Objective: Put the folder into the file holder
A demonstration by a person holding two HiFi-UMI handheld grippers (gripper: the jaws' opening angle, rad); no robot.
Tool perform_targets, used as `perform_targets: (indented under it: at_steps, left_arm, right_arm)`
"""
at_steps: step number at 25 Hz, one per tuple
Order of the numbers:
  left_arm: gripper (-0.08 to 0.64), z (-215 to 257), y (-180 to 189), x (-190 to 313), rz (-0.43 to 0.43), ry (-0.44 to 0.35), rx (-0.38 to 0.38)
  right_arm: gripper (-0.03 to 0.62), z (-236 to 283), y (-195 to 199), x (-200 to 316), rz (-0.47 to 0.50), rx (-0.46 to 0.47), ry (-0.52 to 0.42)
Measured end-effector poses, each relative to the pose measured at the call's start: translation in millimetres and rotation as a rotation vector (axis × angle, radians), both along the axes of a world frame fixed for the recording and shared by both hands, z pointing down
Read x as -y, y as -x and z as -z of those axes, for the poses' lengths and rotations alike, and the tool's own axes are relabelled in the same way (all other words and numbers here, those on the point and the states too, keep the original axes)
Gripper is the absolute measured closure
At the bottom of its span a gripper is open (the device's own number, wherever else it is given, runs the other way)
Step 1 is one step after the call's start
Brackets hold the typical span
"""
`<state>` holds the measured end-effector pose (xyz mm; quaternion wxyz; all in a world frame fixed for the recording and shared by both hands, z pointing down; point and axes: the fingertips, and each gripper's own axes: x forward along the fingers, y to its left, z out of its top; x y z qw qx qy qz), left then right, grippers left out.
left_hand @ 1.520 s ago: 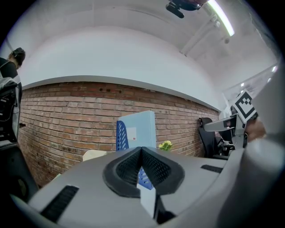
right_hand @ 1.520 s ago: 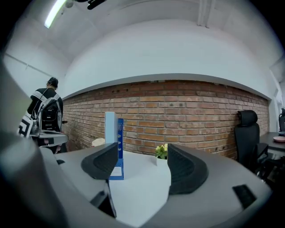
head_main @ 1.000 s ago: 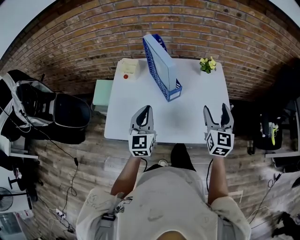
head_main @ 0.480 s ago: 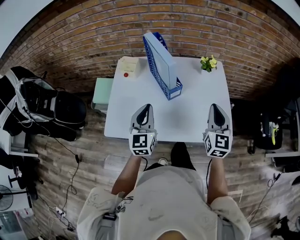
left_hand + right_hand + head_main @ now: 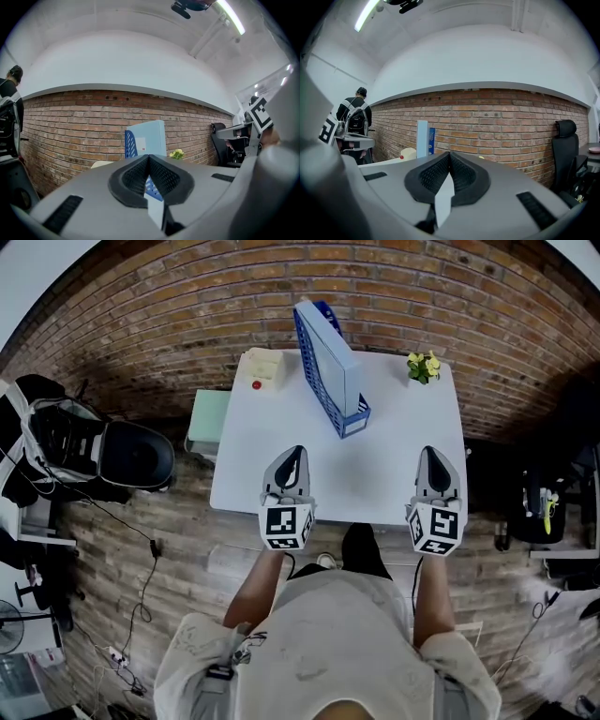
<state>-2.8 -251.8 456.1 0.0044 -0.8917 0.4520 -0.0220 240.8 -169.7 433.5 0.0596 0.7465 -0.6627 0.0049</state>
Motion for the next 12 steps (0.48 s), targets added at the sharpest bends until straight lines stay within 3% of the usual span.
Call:
perform_targets:
  at_steps: [12]
  left_arm:
    - [0.546, -1.0, 6.2, 3.3, 0.019, 0.001, 0.005]
  right_arm:
    - [0.574, -5.3, 7.2, 8.0, 0.021, -0.002, 0.013]
